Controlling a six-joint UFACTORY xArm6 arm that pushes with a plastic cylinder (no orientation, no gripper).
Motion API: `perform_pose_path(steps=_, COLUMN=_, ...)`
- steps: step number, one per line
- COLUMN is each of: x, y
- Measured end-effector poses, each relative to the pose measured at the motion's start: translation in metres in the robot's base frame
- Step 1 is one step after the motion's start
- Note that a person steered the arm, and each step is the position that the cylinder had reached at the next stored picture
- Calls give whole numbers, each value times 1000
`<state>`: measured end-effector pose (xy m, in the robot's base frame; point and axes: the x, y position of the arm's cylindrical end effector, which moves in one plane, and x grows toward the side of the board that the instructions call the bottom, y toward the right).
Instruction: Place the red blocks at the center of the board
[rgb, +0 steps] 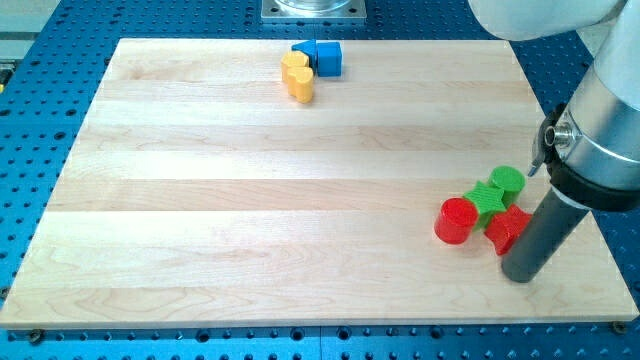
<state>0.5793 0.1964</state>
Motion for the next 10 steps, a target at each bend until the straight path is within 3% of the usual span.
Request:
perform_pose_path(steps=2, x=3, y=-45)
perform_pose_path(steps=3, x=37, y=31)
perform_pose_path(steps=4, x=-3, y=74)
perform_pose_path(steps=5, x=-24, y=60)
perform_pose_path(steps=6, x=-21, y=-9)
perform_pose_path(steps=9, x=-61, y=-99)
perform_pose_path(steps=10, x=-86, y=-88)
